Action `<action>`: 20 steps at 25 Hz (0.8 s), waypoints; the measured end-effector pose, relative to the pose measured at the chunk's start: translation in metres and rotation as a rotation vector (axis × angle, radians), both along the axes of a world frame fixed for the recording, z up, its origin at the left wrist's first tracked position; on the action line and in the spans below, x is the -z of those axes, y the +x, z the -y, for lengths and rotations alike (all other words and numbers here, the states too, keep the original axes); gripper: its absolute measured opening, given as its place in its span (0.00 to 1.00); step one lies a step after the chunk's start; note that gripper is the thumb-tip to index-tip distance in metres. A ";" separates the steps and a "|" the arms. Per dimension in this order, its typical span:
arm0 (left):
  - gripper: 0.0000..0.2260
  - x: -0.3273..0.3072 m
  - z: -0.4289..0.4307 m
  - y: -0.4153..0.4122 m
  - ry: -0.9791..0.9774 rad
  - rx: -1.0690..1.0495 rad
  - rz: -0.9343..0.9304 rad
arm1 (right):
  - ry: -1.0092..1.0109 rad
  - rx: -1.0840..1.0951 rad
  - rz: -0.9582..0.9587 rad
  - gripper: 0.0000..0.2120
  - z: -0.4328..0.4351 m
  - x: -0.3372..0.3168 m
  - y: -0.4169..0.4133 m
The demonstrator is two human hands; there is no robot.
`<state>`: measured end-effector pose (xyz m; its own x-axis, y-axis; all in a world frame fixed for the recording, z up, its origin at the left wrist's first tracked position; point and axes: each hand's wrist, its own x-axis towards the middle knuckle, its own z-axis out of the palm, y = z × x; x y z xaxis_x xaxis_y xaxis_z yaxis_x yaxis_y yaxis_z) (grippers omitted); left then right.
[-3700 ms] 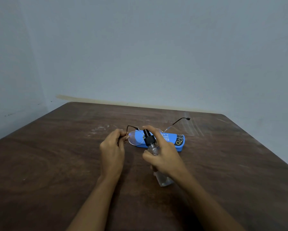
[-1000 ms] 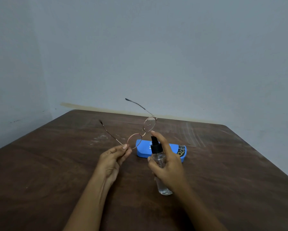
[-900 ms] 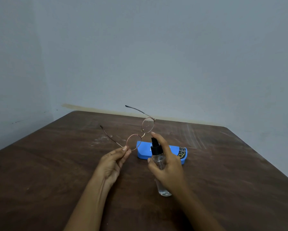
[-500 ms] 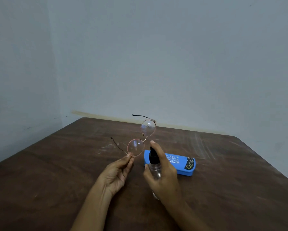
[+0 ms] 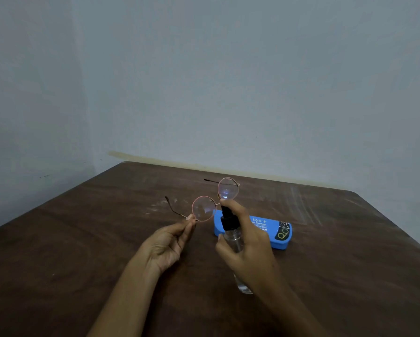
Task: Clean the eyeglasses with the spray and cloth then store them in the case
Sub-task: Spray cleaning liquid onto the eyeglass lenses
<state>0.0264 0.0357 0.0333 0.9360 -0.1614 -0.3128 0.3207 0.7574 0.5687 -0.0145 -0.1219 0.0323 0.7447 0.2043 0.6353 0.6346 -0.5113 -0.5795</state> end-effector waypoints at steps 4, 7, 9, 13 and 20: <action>0.09 0.001 0.000 0.000 0.003 0.008 0.002 | -0.001 0.011 -0.029 0.27 0.004 0.000 -0.002; 0.09 0.001 -0.001 -0.001 -0.001 0.022 0.002 | -0.010 0.021 -0.033 0.28 0.003 -0.002 -0.002; 0.09 0.001 -0.001 0.000 -0.003 0.020 0.000 | -0.038 0.014 -0.035 0.30 0.002 -0.002 -0.003; 0.15 0.002 -0.002 0.000 0.013 0.022 0.004 | -0.119 0.012 -0.022 0.32 -0.002 -0.002 -0.005; 0.08 0.002 -0.001 -0.002 0.017 0.047 0.009 | -0.059 0.022 -0.044 0.27 0.000 -0.002 -0.006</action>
<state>0.0243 0.0367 0.0317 0.9301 -0.2005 -0.3078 0.3510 0.7316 0.5844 -0.0210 -0.1216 0.0346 0.7763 0.2243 0.5890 0.5977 -0.5589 -0.5749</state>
